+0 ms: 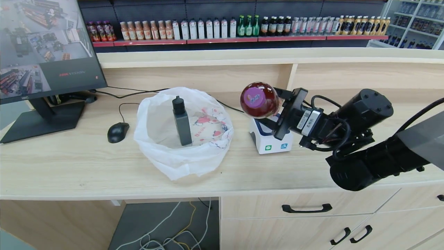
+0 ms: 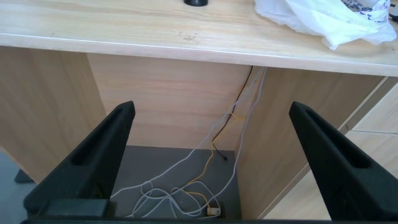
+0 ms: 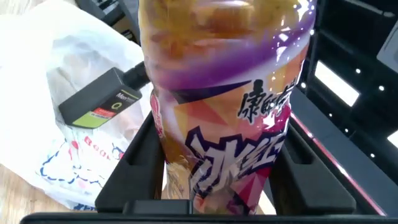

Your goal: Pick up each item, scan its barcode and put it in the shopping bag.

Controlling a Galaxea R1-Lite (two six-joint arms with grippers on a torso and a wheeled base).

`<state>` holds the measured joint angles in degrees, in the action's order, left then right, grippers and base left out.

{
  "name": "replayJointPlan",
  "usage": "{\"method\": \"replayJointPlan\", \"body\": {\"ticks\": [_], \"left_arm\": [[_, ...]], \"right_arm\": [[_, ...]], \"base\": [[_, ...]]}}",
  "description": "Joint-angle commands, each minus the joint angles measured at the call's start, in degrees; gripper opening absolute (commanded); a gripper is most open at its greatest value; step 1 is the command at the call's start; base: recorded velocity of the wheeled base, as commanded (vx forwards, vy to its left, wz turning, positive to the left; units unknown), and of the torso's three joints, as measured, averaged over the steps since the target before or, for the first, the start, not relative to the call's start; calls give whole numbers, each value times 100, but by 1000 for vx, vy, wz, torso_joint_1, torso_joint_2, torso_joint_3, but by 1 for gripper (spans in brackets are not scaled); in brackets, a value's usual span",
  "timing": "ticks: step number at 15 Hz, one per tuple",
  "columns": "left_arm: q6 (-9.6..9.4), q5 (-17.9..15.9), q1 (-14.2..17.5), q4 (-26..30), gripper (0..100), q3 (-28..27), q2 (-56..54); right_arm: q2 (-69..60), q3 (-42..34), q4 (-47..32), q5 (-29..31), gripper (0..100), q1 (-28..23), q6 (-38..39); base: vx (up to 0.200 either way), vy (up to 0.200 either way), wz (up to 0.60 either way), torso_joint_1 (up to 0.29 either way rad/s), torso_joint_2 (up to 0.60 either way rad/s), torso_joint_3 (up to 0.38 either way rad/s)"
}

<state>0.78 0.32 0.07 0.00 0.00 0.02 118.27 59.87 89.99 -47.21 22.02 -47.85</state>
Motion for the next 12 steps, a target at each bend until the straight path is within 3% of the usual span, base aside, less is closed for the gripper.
{"method": "replayJointPlan", "body": {"ticks": [1,6,12], "left_arm": [[1,3,1,0,100,0,-2],[1,3,1,0,100,0,-2],[1,3,1,0,100,0,-2]], "right_arm": [[231,157,1,-130,0,-83,-67],[275,315,1,-332,0,-646,-128],[495,306,1,-350,0,-505,-199]], "base": [[0,0,0,0,0,0],[0,0,0,0,0,0],[0,0,0,0,0,0]]}}
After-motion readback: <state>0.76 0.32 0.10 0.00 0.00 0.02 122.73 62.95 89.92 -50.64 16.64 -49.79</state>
